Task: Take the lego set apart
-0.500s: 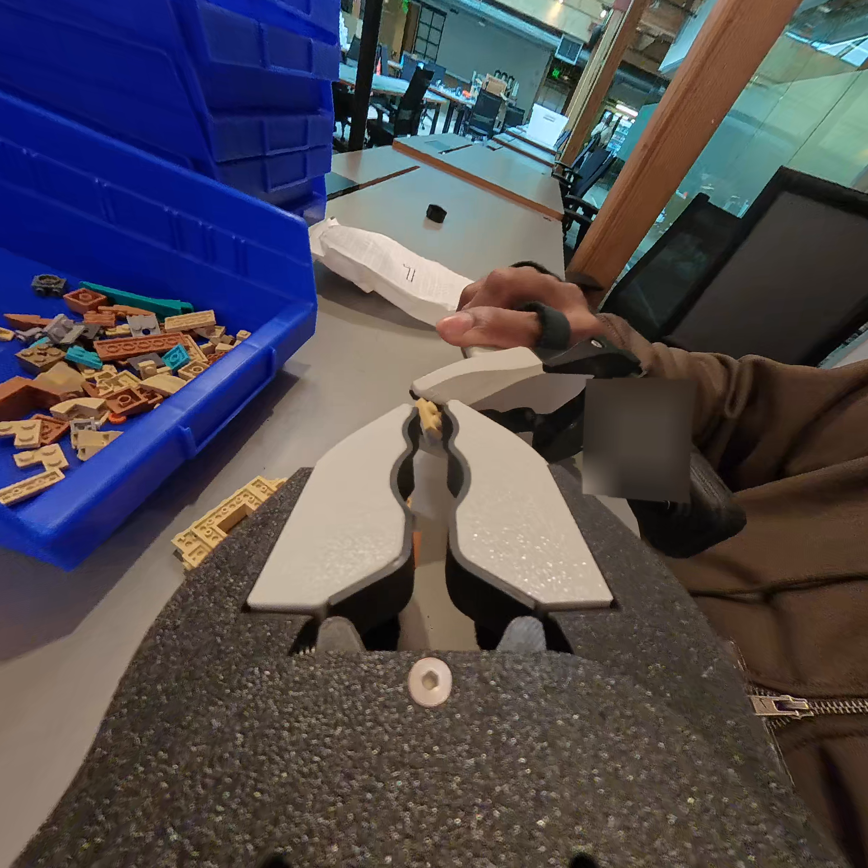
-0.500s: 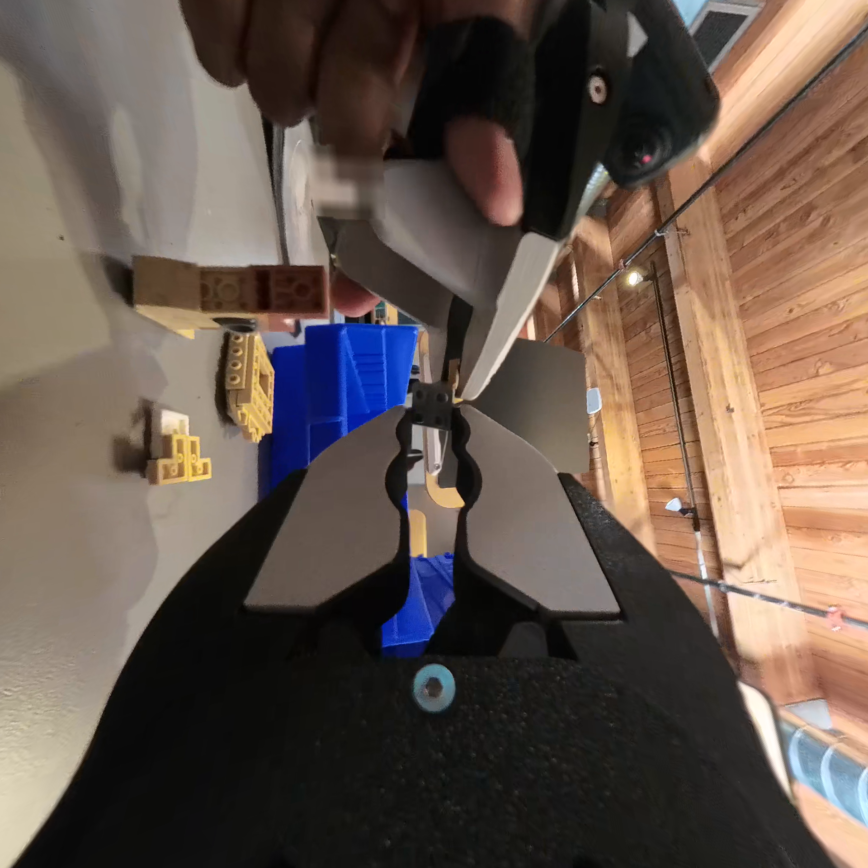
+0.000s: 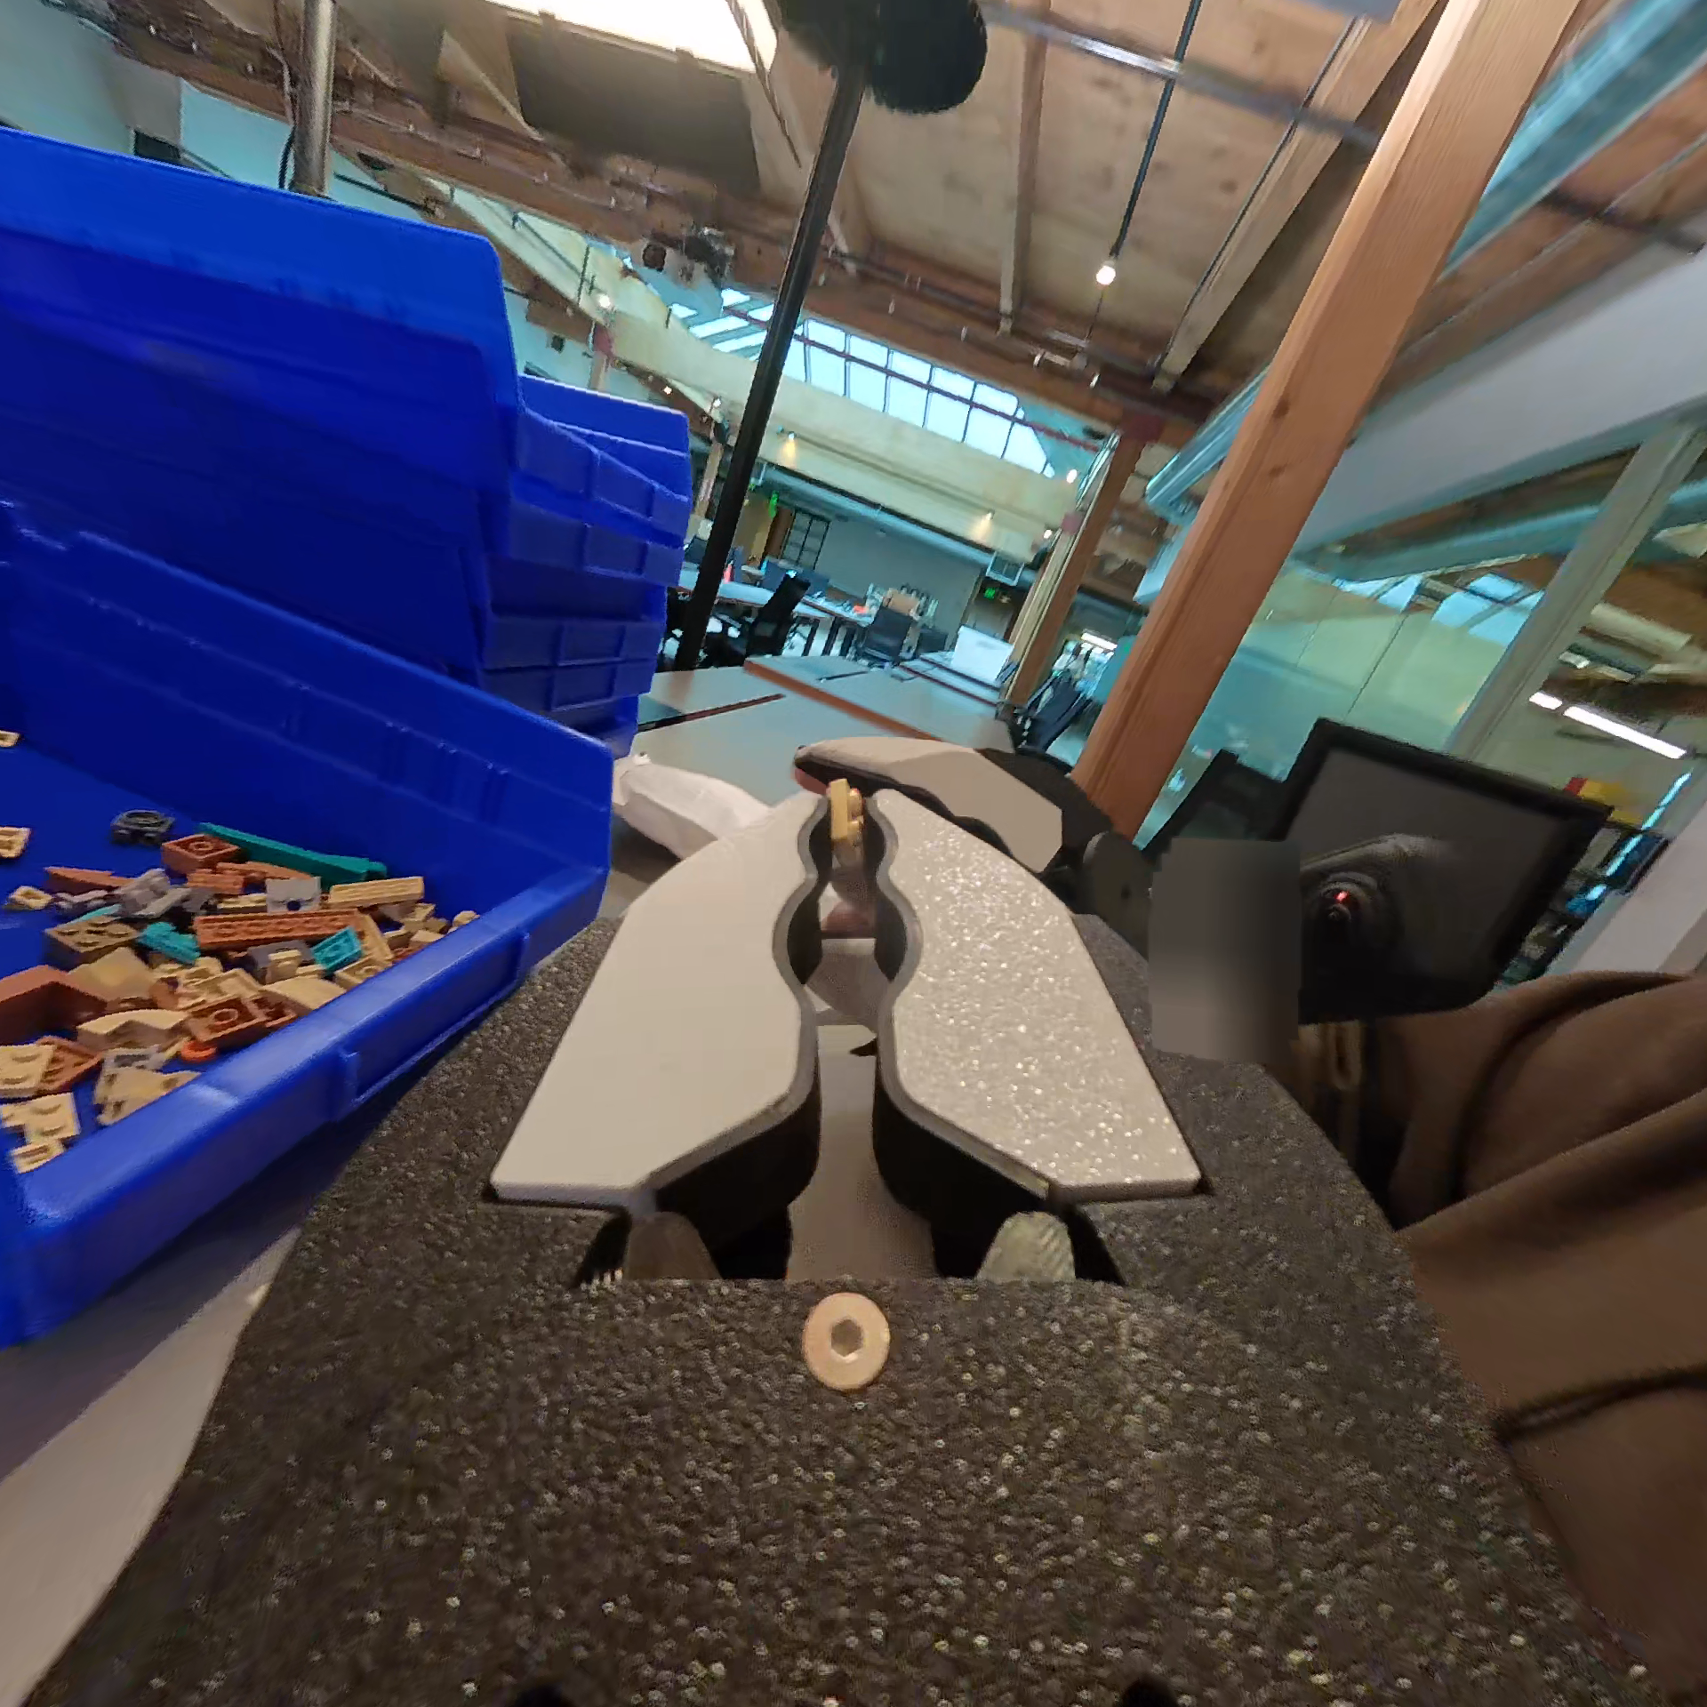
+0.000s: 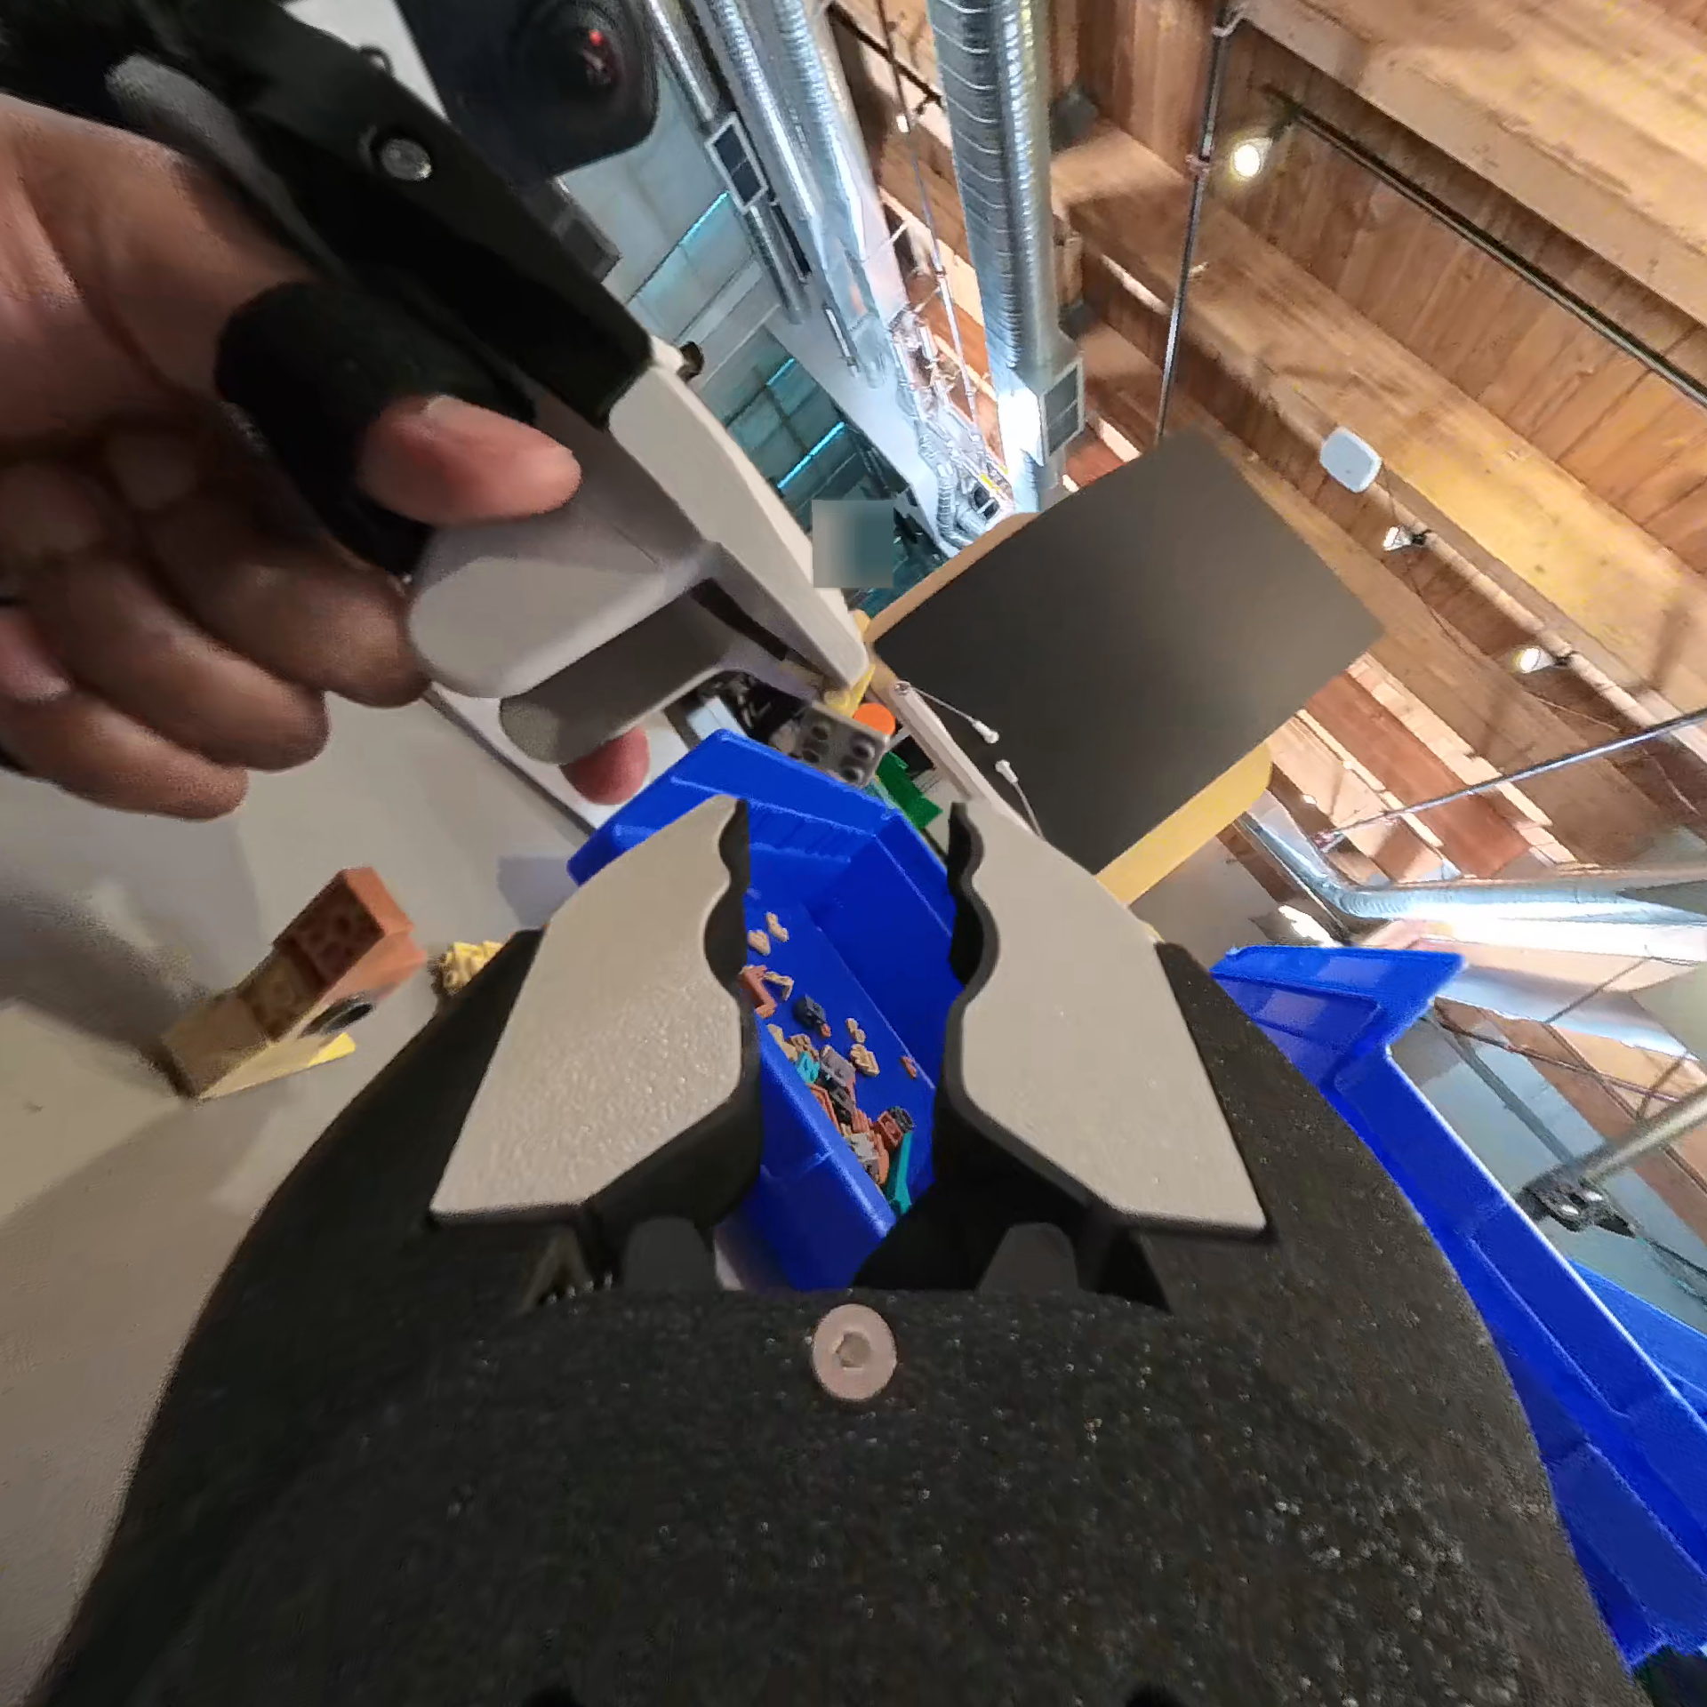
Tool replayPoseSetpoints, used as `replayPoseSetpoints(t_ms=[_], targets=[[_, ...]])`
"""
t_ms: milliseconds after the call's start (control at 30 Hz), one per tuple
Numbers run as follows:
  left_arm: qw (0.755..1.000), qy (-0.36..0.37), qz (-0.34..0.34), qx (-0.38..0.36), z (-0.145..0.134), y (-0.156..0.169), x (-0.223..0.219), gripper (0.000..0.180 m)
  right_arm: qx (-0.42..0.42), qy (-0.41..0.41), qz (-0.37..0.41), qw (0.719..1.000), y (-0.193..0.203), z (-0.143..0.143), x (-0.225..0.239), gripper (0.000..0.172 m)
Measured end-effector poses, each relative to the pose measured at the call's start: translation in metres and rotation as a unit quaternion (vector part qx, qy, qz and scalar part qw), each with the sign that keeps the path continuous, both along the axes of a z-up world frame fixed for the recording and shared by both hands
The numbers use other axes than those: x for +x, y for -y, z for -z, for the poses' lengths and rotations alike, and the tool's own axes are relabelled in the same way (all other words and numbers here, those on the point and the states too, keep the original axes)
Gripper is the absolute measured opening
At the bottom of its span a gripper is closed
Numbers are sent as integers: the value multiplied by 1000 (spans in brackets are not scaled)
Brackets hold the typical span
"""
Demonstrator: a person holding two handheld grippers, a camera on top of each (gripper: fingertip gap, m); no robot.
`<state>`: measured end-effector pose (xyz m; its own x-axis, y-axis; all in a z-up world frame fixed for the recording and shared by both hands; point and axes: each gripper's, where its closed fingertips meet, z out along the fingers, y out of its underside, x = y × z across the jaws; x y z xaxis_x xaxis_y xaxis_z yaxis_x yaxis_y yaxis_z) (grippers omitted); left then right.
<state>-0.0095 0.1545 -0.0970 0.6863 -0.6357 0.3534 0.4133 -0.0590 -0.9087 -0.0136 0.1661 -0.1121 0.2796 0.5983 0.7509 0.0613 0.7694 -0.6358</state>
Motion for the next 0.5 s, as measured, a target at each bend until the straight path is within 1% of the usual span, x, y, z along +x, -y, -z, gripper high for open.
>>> replayPoseSetpoints(t_ms=[67,167,267,300,400,500], targets=[[1000,19,9,-1,-2,0,2,6,4,-13,3,1000,0,-4,-1,38],[999,25,24,-8,1,-1,8,6,14,-21,-1,1000,3,-7,-2,34],[999,28,34,-15,3,-1,11,6,34,-28,-6,999,8,-8,-3,20],[999,29,34,-14,3,0,11,6,38,-28,-4,999,8,-8,-3,20],[1000,-23,0,0,5,-2,9,6,34,-17,0,999,6,-7,-5,20],[991,-115,-53,32,7,-3,9,6,23,-10,-4,1000,5,-6,-5,19]])
